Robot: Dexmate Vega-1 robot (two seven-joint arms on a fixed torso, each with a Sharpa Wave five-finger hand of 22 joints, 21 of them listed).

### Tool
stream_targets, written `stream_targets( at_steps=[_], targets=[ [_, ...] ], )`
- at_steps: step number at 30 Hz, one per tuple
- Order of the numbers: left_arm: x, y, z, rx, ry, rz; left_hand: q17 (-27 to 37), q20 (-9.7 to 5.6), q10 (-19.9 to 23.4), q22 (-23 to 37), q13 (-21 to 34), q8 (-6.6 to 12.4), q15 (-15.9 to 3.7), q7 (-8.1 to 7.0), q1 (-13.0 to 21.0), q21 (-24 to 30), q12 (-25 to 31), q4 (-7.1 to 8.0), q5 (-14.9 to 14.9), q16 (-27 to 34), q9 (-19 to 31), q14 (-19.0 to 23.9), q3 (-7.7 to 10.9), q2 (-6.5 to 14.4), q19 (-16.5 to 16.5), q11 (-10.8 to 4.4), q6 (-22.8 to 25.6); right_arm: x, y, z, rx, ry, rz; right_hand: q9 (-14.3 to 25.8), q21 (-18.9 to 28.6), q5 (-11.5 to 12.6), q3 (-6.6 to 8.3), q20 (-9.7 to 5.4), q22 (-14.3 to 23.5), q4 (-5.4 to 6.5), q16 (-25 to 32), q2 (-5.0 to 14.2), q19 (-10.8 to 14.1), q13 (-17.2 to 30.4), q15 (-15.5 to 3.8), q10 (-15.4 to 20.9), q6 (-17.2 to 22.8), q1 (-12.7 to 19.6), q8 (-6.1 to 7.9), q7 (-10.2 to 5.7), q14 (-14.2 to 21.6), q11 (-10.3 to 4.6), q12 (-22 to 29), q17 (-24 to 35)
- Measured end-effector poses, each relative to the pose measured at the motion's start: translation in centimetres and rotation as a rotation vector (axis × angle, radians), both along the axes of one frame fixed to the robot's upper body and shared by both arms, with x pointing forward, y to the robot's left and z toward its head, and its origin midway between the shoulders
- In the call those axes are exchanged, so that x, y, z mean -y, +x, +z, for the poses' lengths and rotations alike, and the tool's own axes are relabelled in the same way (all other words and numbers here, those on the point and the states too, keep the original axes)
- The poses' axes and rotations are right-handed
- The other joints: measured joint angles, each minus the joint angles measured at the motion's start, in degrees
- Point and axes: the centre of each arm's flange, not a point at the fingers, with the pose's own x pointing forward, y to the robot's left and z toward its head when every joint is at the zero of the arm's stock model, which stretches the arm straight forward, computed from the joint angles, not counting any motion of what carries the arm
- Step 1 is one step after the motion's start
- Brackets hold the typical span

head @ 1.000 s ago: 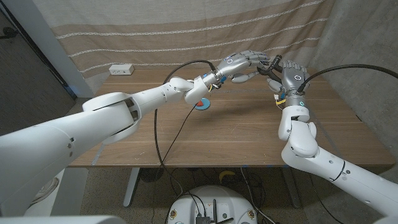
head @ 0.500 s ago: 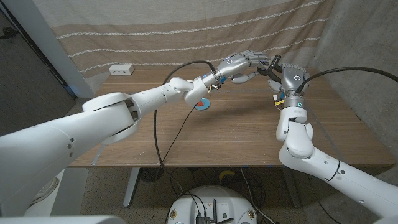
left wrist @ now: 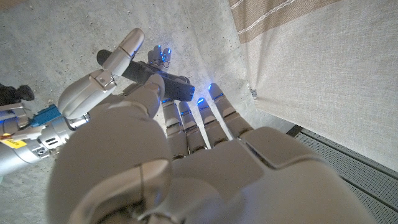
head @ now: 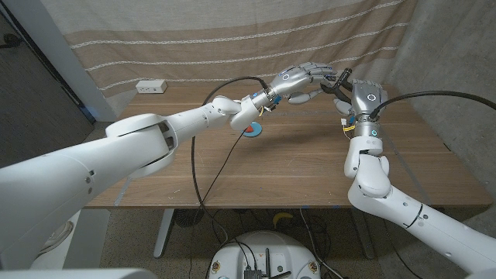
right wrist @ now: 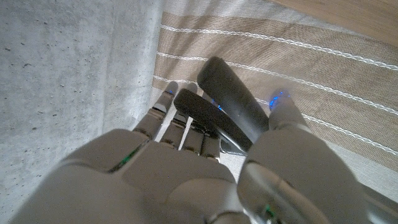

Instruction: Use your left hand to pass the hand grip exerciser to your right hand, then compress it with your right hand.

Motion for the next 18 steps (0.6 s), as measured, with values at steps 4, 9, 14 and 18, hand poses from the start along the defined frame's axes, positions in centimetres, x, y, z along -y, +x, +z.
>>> stream_targets(
  at_steps=[4,9,14,18],
  targets=[
    [0.01,0.02,0.01,0.005,-0.001,-0.001,0.0,0.0,0.0,0.0,0.0,0.18,0.0,-0.13,0.0,0.0,0.0,0.0,0.0,0.0,0.0,0.0,0.0,0.0,0.0,0.0,0.1,0.09,0.08,-0.12,0.016,-0.005,0.002,-0.1,0.6,0.4,0.81,-1.58,0.0,-0.37,0.0,-0.66,0.7,0.7,-0.19,0.4,0.4,0.7,1.3,0.42,1.0,0.4,0.9,0.5],
    [0.0,0.05,0.04,0.011,-0.002,-0.001,0.0,0.0,0.0,0.0,0.0,0.29,0.0,-0.15,0.0,0.0,0.0,0.0,0.0,0.0,0.0,0.0,0.0,0.0,0.0,0.0,0.2,0.04,0.13,-0.2,0.04,-0.012,0.007,-0.2,0.9,0.8,1.53,-1.66,0.0,-0.5,0.0,-1.06,0.8,1.0,0.03,1.0,1.1,1.1,1.98,1.12,1.2,1.02,1.3,0.7],
    [-0.02,0.05,0.03,0.016,-0.004,-0.001,0.0,0.0,0.0,-0.1,0.0,0.42,0.0,-0.63,0.0,0.0,0.0,-0.01,0.0,0.0,0.0,0.0,0.0,0.0,0.0,0.01,0.0,0.03,0.23,-0.3,0.061,-0.018,0.012,-0.2,1.2,0.8,2.03,-1.66,0.0,-0.53,0.0,-1.42,0.8,1.2,-0.05,1.3,1.1,1.4,2.32,1.12,1.3,1.32,1.5,0.7],
    [-0.08,0.04,0.05,0.027,-0.009,-0.001,0.0,-0.13,0.0,-0.1,0.0,1.43,0.08,-0.95,-0.2,0.4,0.0,-0.01,0.0,0.0,0.0,0.3,0.01,-0.2,0.1,0.01,-0.3,-0.01,0.29,-0.38,0.076,-0.021,0.015,-0.2,1.4,1.1,2.03,-1.66,0.0,-0.53,-0.3,-1.43,0.8,1.4,-0.29,1.8,1.5,1.4,2.55,1.52,1.5,1.51,1.6,0.7]
  ],
)
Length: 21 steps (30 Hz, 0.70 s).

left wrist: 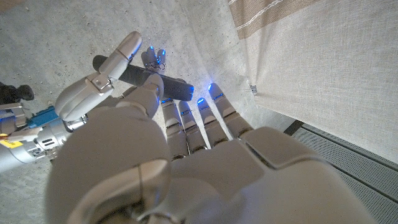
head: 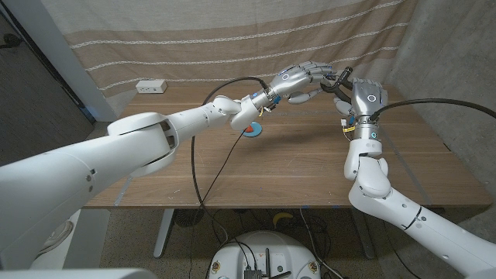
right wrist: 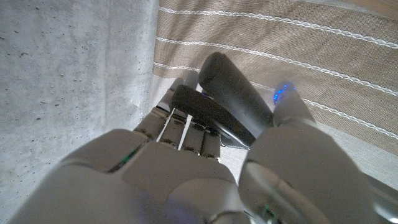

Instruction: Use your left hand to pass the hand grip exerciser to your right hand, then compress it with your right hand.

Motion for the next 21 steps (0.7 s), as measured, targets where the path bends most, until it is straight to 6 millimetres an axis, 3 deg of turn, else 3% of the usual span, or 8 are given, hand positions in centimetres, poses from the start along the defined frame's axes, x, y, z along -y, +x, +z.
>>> stream_targets(
  at_steps=[11,12,14,16,17,18,19,21],
  targets=[
    [-0.2,0.04,-0.33,0.024,-0.047,0.006,-0.4,0.23,0.8,0.0,0.0,0.98,-0.17,-1.34,-0.2,0.4,0.0,-1.11,0.0,0.2,0.0,1.0,-0.82,-0.9,0.4,-0.79,0.1,-0.13,0.05,-0.06,0.045,-0.006,0.008,-0.3,0.2,0.0,0.23,-0.3,0.0,0.23,0.0,-0.53,0.3,0.3,0.2,0.5,0.2,0.5,0.43,0.2,0.2,-0.29,0.1,0.0],
    [-0.23,0.03,-0.32,0.024,-0.053,0.005,-0.5,0.23,0.8,0.0,0.0,3.47,-0.08,-1.67,0.1,0.4,0.0,-1.35,0.0,0.2,0.0,1.1,-1.06,-1.2,0.4,-0.83,-0.2,-0.13,0.05,-0.06,0.046,-0.006,0.009,-0.3,0.2,0.0,0.23,-0.3,0.0,0.23,0.0,-0.91,0.3,0.3,0.2,0.7,0.2,0.9,0.44,0.19,0.2,-0.08,0.1,0.0],
    [-0.3,0.05,-0.4,0.026,-0.067,0.007,-0.7,0.23,0.9,0.0,0.0,5.17,-0.08,-2.59,0.2,0.4,0.0,-1.74,0.0,0.2,0.0,1.1,-1.45,-1.7,0.4,-0.9,-1.2,-0.21,0.07,-0.09,0.054,-0.008,0.012,-0.3,0.2,0.0,0.23,-0.3,0.0,0.23,-0.3,-0.91,0.3,0.3,0.2,0.8,0.2,0.9,0.44,0.2,0.2,0.01,0.1,0.0],
    [-0.36,0.05,-0.36,0.026,-0.076,0.007,-1.1,0.22,-0.6,0.0,0.0,9.84,-0.08,-3.27,-0.3,0.4,-0.2,-2.08,0.3,0.1,0.0,1.1,-2.52,-3.1,0.4,-0.55,-3.6,-0.25,0.06,-0.09,0.058,-0.008,0.013,-0.3,0.2,0.0,0.23,-0.3,0.0,0.23,-0.4,-0.91,0.3,0.3,0.2,0.8,0.2,0.9,0.44,0.2,0.2,0.01,0.1,0.0],
    [-0.43,0.06,-0.37,0.026,-0.084,0.007,-1.2,0.27,-1.3,-0.1,0.0,10.26,-0.08,-3.17,-0.5,0.4,-0.4,-2.05,0.5,0.0,5.6,1.1,-3.24,-3.8,0.4,-0.43,-5.4,-0.28,0.05,-0.07,0.062,-0.009,0.015,-0.3,0.2,0.0,0.23,-0.3,0.0,0.23,-0.4,-0.91,0.3,0.3,0.04,0.8,0.2,0.9,0.44,0.2,0.4,0.01,0.1,0.0],
    [-0.47,0.07,-0.41,0.025,-0.089,0.007,-1.4,0.44,-2.1,-0.2,0.0,9.69,-0.08,-3.08,-0.9,0.4,-0.5,-2.02,0.5,0.0,14.2,1.1,-4.03,-4.6,0.2,-0.41,-7.2,-0.29,0.06,-0.08,0.064,-0.009,0.016,-0.3,0.2,0.0,0.23,-0.3,0.0,0.23,-0.4,-0.9,0.3,0.5,-0.02,0.8,0.2,0.9,0.44,0.2,0.4,0.01,0.1,0.0],
    [-0.48,0.07,-0.42,0.025,-0.09,0.007,-1.5,0.45,-2.8,-0.3,0.0,8.51,-0.08,-3.02,-1.4,0.4,-0.7,-1.92,0.7,-0.3,17.8,1.1,-4.79,-5.4,0.2,-0.4,-8.8,-0.31,0.07,-0.08,0.065,-0.009,0.016,-0.3,0.3,0.0,0.22,-0.3,0.0,0.23,-0.4,-0.9,0.3,0.5,-0.21,0.8,0.2,0.9,0.44,0.2,0.6,0.01,0.1,0.0],
    [-0.6,0.1,-0.38,0.025,-0.098,0.009,-1.7,0.45,-4.0,-0.3,-0.1,6.0,-0.08,-3.2,-2.7,0.4,-0.7,-1.67,0.6,-0.5,18.1,1.1,-6.29,-7.0,0.2,-0.52,-11.7,-0.33,0.1,-0.09,0.066,-0.009,0.017,-0.3,0.4,0.0,0.23,-0.3,0.0,0.24,-0.4,-0.9,0.3,0.5,-0.21,1.1,0.2,0.9,0.44,0.2,0.6,-0.32,0.1,0.0]
  ],
)
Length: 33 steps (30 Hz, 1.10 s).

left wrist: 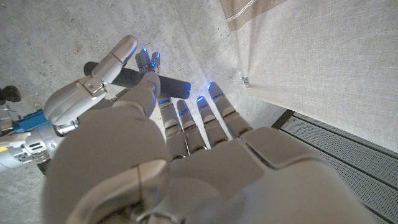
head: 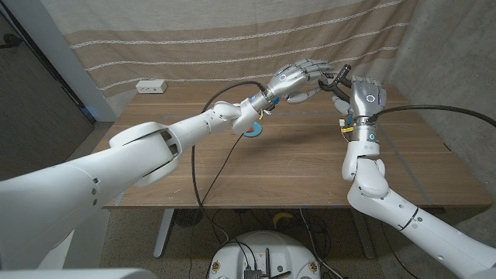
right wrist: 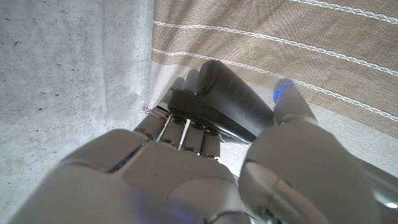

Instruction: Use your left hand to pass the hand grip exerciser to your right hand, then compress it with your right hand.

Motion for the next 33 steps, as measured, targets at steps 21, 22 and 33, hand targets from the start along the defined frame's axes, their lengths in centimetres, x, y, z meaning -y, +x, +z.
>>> stream_targets(
  at_steps=[21,22,33],
  targets=[
    [-1.5,0.2,0.4,-0.071,-0.013,-0.053,0.1,1.02,-7.3,-0.1,0.0,-10.92,0.16,1.66,-13.9,-2.1,-0.2,3.45,-0.5,-0.9,-9.3,-2.2,-6.56,-4.9,-1.0,2.06,-13.3,-0.2,0.2,0.2,0.012,0.0,-0.003,0.0,0.2,0.0,0.15,0.01,0.0,0.16,-0.9,-0.75,0.0,0.5,0.0,1.2,1.0,0.8,-0.01,-1.02,0.0,-0.99,0.2,0.0],
    [-1.7,0.3,0.5,-0.072,-0.02,-0.051,0.1,1.02,-7.4,-0.1,0.0,-11.22,0.19,1.66,-13.9,-2.1,-0.2,3.45,-0.5,-0.9,-9.5,-2.3,-6.56,-4.9,-1.0,2.14,-13.9,-0.2,0.2,0.2,0.012,-0.001,-0.003,0.0,0.2,0.0,0.15,0.01,0.0,0.16,-0.9,-0.75,0.0,0.5,0.0,1.2,1.0,0.8,-0.01,-1.02,0.0,-0.99,0.2,0.0],
    [-3.1,0.1,1.0,-0.166,-0.069,-0.139,0.1,1.01,-8.3,-0.1,0.0,-12.46,-0.01,1.4,-14.6,-2.3,-0.2,3.44,-0.5,-0.9,-10.7,-2.5,-6.56,-4.6,-1.0,2.35,-15.1,-0.3,0.3,0.4,0.022,-0.001,-0.003,0.0,0.7,0.0,0.14,0.01,0.0,0.15,-0.9,-0.75,0.0,0.8,0.0,1.2,1.0,0.8,0.44,-1.02,0.0,-0.99,0.2,0.3]
  ],
)
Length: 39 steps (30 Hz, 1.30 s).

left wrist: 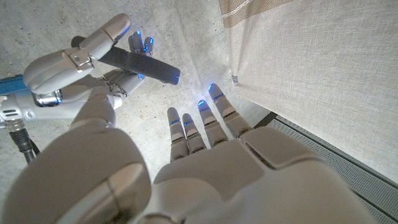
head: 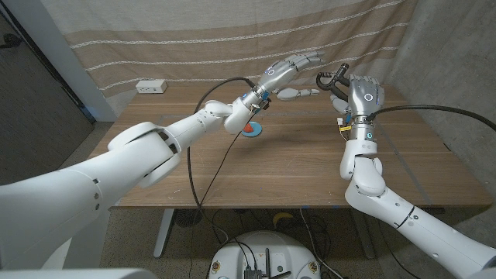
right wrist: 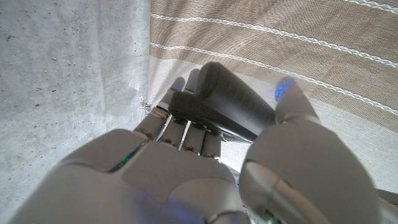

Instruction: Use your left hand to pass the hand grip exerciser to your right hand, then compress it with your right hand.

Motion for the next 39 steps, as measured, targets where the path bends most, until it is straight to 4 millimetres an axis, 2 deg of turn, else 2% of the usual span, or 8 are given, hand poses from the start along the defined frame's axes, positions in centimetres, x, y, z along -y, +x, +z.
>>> stream_targets(
  at_steps=[4,6,13,23,26,30,33,39],
  targets=[
    [-0.6,0.2,0.4,-0.057,-0.037,-0.035,0.0,0.0,0.0,0.0,0.0,-0.02,0.0,0.0,0.0,0.0,0.0,0.0,0.0,0.0,-0.3,0.0,0.0,0.0,0.0,0.0,0.0,-0.1,-0.1,0.1,0.015,-0.002,0.004,0.0,0.0,0.0,0.0,0.01,0.0,0.0,-0.4,0.0,0.0,0.3,0.21,0.0,0.0,0.0,0.0,0.0,0.2,0.0,0.0,0.0],
    [-1.0,0.3,0.7,-0.107,-0.06,-0.062,0.0,0.0,0.0,0.0,0.0,-0.24,0.0,0.0,-0.6,0.0,0.0,0.0,0.0,0.0,-0.5,0.0,0.0,0.6,0.0,0.0,0.0,-0.1,-0.1,0.1,0.023,-0.003,0.006,0.0,0.4,0.0,0.02,0.41,0.0,0.02,-0.4,0.0,0.4,0.3,0.21,0.0,0.0,0.0,0.0,0.0,0.2,0.0,0.0,0.0],
    [-1.9,0.8,1.2,-0.227,-0.115,-0.11,0.3,-0.24,0.2,0.0,0.0,-0.68,0.0,0.0,-3.0,0.2,0.2,1.06,0.0,0.0,-1.9,0.0,0.75,3.1,1.7,0.22,0.0,0.1,-0.1,0.0,0.046,0.002,0.01,0.4,1.5,0.0,0.25,-0.09,0.3,0.25,-0.4,0.0,2.4,0.7,0.13,0.0,0.0,0.0,-0.01,0.0,0.7,0.0,-0.3,0.0],
    [-3.6,1.6,2.5,-0.402,-0.223,-0.187,0.5,0.1,1.3,0.3,0.0,-1.3,0.01,-0.09,-6.2,0.7,0.7,2.81,0.0,0.4,-3.4,1.0,0.97,6.2,2.6,1.24,1.2,0.1,-0.3,0.0,0.112,0.004,0.02,0.9,4.9,-1.2,0.25,-0.51,0.3,0.25,-1.8,0.0,8.4,1.7,-0.09,-0.1,0.0,0.0,0.45,0.0,3.2,-0.14,-0.7,-0.5],
    [-4.1,1.9,2.7,-0.444,-0.25,-0.206,0.6,0.1,1.7,0.3,0.0,-1.3,0.01,-0.32,-7.5,0.7,0.8,3.84,0.0,0.4,-4.1,1.5,1.01,7.5,2.6,1.65,2.0,0.2,-0.2,-0.1,0.129,0.005,0.018,0.9,5.6,-1.8,0.25,-0.73,0.3,0.25,-2.0,0.0,9.8,1.9,-0.12,0.5,0.4,0.0,0.45,-0.42,3.7,-0.76,-0.7,-0.7],
    [-4.7,2.2,3.1,-0.496,-0.293,-0.238,0.8,0.51,2.3,0.5,0.0,-1.53,0.01,-0.83,-9.8,0.8,1.1,5.16,0.0,0.9,-5.0,1.7,0.78,9.2,3.0,2.26,3.5,0.2,-0.2,-0.1,0.148,0.005,0.019,0.9,6.4,-2.0,0.25,-0.82,0.3,0.25,-2.5,0.0,11.1,2.3,-0.17,0.5,0.6,0.0,0.45,-0.64,4.7,-0.76,-0.7,-1.0],
    [-5.5,2.5,3.5,-0.543,-0.342,-0.274,0.8,0.51,2.3,0.5,0.0,-1.53,0.01,-1.05,-10.8,0.9,1.1,5.53,0.0,0.9,-5.3,1.7,0.71,9.5,3.0,2.25,3.7,0.2,-0.2,-0.2,0.16,0.005,0.019,0.9,7.6,-2.2,0.24,-1.12,0.3,0.25,-3.0,-0.16,12.6,2.6,-0.29,1.2,1.3,0.2,0.45,-1.32,5.5,-1.48,-0.7,-1.3],
    [-5.7,2.8,3.5,-0.601,-0.32,-0.303,0.8,0.81,2.5,0.5,0.0,-1.53,0.03,-1.64,-11.6,0.9,1.1,6.22,0.0,0.9,-5.8,2.1,0.94,10.3,3.3,2.04,4.3,0.2,-0.3,-0.1,0.193,0.001,0.025,1.2,10.3,-2.2,-0.08,-1.48,0.3,0.57,-3.8,-0.22,16.7,3.4,-0.56,1.2,1.4,0.2,0.9,-1.36,8.9,-1.49,-1.1,-2.0]
  ],
)
